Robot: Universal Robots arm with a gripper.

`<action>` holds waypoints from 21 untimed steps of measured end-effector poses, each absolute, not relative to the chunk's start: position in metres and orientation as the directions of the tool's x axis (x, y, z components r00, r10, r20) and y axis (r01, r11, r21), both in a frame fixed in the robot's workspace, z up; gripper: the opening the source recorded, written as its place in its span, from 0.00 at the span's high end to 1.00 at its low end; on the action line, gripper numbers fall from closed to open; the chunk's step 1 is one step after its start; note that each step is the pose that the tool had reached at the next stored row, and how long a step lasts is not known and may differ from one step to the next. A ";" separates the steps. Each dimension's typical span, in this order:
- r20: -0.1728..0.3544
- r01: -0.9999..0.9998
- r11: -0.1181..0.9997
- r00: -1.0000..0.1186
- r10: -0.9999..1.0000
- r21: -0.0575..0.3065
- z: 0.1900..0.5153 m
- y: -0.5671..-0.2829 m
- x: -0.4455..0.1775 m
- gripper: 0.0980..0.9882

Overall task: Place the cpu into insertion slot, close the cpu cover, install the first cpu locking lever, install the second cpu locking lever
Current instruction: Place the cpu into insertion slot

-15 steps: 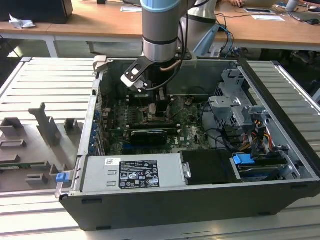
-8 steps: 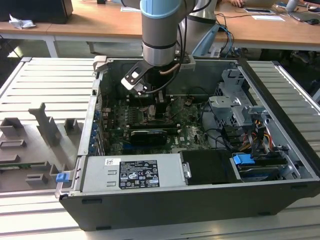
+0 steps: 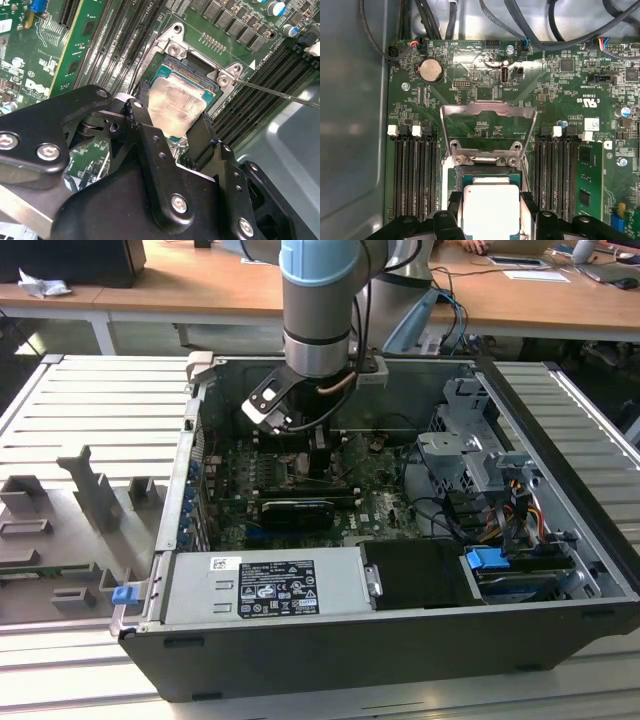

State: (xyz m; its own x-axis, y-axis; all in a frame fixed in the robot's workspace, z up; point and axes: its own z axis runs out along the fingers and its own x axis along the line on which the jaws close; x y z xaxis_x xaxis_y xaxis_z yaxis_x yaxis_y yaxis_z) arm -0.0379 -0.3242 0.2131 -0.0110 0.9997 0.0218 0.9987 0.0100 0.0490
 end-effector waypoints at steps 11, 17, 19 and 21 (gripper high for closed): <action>0.019 0.999 -0.022 0.021 1.000 0.049 0.200 -0.318 -0.038 0.50; 0.018 0.999 -0.022 0.021 1.000 0.049 0.198 -0.318 -0.038 0.50; 0.018 0.999 -0.022 0.021 1.000 0.049 0.198 -0.318 -0.038 0.42; 0.018 0.999 -0.022 0.021 1.000 0.049 0.198 -0.318 -0.038 0.42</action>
